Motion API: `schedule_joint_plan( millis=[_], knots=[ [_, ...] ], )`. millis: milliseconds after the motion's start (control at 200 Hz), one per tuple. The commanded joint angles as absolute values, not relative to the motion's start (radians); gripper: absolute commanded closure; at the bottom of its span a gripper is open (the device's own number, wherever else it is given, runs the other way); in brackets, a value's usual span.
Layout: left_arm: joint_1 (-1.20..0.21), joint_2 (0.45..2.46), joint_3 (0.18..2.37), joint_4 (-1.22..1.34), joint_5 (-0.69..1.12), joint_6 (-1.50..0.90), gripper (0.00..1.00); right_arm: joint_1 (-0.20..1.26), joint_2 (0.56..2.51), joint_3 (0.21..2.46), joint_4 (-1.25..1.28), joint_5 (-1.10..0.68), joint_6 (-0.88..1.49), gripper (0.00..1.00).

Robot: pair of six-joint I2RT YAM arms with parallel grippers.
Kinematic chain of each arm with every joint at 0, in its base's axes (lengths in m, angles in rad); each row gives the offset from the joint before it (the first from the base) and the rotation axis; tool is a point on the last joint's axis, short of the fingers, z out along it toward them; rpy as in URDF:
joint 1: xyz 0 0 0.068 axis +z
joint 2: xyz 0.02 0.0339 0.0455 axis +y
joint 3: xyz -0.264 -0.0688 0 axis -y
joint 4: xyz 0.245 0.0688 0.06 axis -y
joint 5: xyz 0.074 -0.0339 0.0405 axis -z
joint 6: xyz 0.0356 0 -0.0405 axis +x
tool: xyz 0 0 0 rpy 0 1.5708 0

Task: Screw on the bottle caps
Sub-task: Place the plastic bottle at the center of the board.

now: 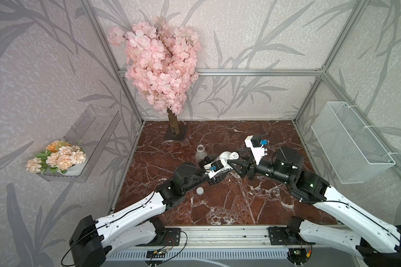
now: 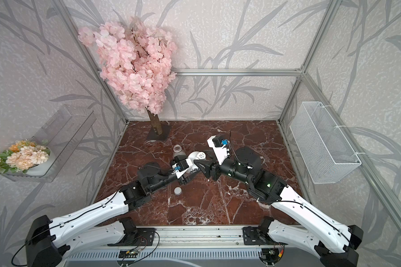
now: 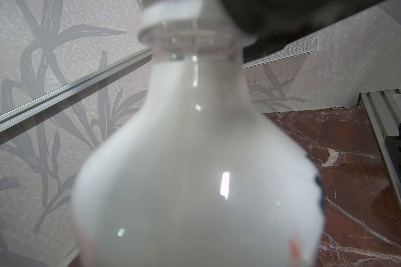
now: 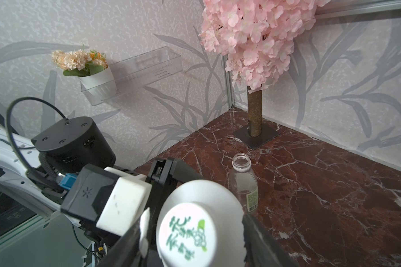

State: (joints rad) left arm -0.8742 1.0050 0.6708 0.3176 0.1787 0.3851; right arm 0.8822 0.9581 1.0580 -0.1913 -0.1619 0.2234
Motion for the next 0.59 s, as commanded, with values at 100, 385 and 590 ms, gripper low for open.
schedule_joint_plan(
  millis=[100, 385, 590],
  knots=[
    [-0.87, 1.015, 0.717, 0.335, 0.211, 0.369, 0.41, 0.894, 0.959, 1.061, -0.158, -0.111, 0.207, 0.42],
    [-0.87, 1.008, 0.707, 0.351, 0.206, 0.362, 0.4, 0.899, 0.983, 1.055, -0.131, -0.109, 0.222, 0.77],
    [-0.87, 1.001, 0.694, 0.384, 0.184, 0.349, 0.28, 0.901, 0.979, 1.055, -0.119, -0.078, 0.229, 1.0]
  ],
)
